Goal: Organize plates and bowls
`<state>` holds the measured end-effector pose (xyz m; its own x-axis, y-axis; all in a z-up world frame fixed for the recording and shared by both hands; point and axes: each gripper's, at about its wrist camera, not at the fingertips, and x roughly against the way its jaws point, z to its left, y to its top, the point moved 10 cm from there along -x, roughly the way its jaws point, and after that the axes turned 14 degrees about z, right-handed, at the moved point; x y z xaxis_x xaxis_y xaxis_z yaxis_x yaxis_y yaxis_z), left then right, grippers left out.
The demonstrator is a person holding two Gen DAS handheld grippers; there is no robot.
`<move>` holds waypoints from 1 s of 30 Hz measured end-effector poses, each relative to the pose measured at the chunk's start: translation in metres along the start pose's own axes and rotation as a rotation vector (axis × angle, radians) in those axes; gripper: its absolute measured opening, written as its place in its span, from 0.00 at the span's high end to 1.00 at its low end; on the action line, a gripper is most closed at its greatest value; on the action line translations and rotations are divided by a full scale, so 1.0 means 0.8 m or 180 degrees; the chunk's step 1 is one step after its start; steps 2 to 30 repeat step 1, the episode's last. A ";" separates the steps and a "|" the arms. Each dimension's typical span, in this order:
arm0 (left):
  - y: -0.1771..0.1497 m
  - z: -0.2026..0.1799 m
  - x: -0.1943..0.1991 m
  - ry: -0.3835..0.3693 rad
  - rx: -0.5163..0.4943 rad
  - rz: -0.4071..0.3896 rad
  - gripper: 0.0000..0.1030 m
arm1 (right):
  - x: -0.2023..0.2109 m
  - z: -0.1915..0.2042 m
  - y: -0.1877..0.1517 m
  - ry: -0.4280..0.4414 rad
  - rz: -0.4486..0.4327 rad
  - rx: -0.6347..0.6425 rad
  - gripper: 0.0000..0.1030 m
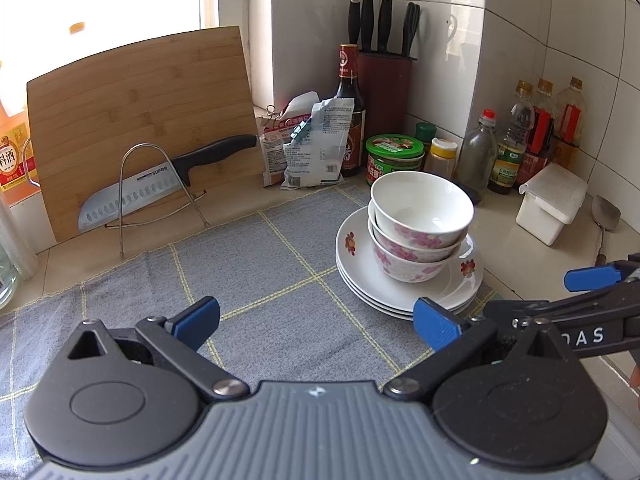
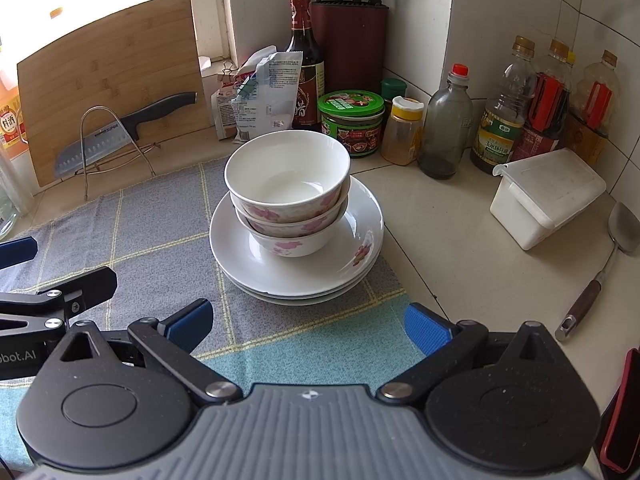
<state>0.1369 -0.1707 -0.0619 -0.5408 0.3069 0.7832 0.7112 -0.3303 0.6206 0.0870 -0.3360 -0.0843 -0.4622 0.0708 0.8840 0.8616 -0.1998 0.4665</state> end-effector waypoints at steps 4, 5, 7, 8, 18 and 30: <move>0.000 0.000 -0.001 -0.0006 -0.0003 0.0001 0.01 | 0.000 0.000 0.000 -0.0003 0.0000 0.0001 0.00; 0.000 0.000 -0.001 -0.0006 -0.0003 0.0001 0.01 | 0.000 0.000 0.000 -0.0003 0.0000 0.0001 0.00; 0.000 0.000 -0.001 -0.0006 -0.0003 0.0001 0.01 | 0.000 0.000 0.000 -0.0003 0.0000 0.0001 0.00; 0.000 0.000 -0.001 -0.0006 -0.0003 0.0001 0.01 | 0.000 0.000 0.000 -0.0003 0.0000 0.0001 0.00; 0.000 0.000 -0.001 -0.0006 -0.0003 0.0001 0.01 | 0.000 0.000 0.000 -0.0003 0.0000 0.0001 0.00; 0.000 0.000 -0.001 -0.0006 -0.0003 0.0001 0.01 | 0.000 0.000 0.000 -0.0003 0.0000 0.0001 0.00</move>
